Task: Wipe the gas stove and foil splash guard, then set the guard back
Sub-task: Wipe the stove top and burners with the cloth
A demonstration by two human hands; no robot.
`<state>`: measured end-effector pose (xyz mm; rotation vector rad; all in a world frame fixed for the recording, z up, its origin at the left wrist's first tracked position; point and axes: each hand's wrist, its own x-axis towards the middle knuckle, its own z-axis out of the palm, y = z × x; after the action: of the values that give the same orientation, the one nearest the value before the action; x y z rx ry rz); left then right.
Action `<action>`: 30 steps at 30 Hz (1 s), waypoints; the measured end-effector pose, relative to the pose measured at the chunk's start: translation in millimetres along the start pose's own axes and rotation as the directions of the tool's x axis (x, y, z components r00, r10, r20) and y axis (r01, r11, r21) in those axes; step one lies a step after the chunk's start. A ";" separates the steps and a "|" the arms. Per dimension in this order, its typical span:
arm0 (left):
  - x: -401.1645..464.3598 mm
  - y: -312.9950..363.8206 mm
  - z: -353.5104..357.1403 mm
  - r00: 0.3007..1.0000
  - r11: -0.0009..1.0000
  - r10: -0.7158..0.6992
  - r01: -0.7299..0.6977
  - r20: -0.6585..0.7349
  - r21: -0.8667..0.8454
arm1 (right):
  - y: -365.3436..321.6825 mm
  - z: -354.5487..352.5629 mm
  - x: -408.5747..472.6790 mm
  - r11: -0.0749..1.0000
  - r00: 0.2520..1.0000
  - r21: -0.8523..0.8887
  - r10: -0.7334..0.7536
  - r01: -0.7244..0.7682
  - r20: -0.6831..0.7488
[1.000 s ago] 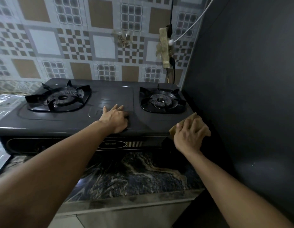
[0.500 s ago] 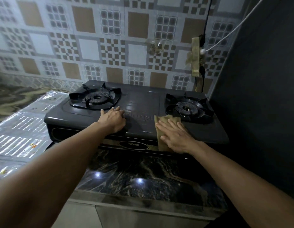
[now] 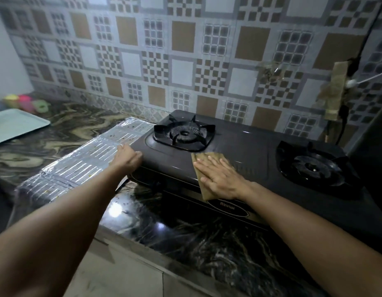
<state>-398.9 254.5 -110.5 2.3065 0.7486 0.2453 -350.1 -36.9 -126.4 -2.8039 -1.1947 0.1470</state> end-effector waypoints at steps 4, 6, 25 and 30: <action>9.8 -15.4 -9.4 0.994 0.946 -0.062 0.089 0.096 -0.313 | -16.9 0.7 31.0 0.994 0.995 -0.048 -0.095 0.094 -0.007; 12.3 -19.8 -13.6 0.990 0.910 -0.076 0.119 0.121 -0.398 | -27.3 1.0 47.3 0.988 0.991 -0.075 -0.133 0.132 -0.007; 52.3 -62.9 -28.7 0.956 0.728 -0.124 0.270 0.266 -0.630 | -126.5 9.7 221.9 0.936 0.946 -0.150 -0.323 0.317 -0.015; 53.0 -74.9 -30.1 0.940 0.696 -0.132 0.315 0.316 -0.646 | -135.4 9.1 226.7 0.931 0.943 -0.160 -0.333 0.327 -0.008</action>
<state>-400.2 346.5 -139.7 1.4737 0.6578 0.0920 -291.6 220.7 -131.1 -2.6628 -1.7149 -0.0223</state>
